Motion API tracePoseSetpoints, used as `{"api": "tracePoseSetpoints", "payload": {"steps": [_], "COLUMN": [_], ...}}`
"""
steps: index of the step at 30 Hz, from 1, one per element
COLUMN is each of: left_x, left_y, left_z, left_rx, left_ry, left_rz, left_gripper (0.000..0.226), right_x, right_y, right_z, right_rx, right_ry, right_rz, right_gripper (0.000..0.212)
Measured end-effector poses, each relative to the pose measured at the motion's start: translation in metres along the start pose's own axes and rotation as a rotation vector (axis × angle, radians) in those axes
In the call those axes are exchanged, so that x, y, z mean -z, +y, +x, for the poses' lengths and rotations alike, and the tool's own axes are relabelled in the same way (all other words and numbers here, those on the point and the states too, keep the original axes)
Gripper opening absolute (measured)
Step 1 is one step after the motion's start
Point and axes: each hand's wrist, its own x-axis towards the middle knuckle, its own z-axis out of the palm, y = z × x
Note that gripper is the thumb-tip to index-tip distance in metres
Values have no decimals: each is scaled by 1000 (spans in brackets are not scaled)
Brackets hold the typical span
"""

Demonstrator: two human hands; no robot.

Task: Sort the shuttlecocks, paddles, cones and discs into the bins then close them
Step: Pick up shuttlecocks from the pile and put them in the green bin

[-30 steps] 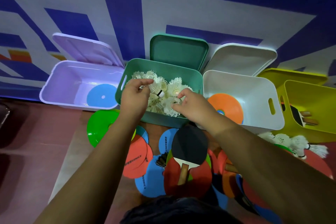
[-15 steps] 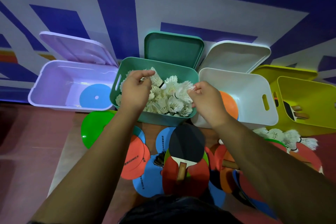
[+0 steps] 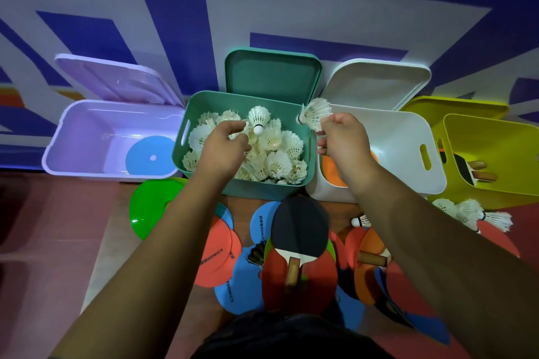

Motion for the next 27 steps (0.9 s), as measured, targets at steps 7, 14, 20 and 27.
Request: {"api": "tracePoseSetpoints", "payload": {"steps": [7,14,20,27], "left_x": [5,-25,-93,-164], "left_y": [-11,-16,-49,-93], "left_z": [-27,-69,-106,-117], "left_rx": [-16,-49,31,-207], "left_ry": [44,-75,-460,-830], "left_rz": [-11,36,235,861], "left_gripper": [22,24,12,59], "right_x": [-1,39,79,108], "right_y": [9,39,90,158], "right_z": [2,-40,-62,-64], "right_rx": [-128,-57,23,-43], "right_ry": [-120,-116,14,39], "right_rz": [36,18,13,-55], "right_gripper": [46,20,16,12]}}
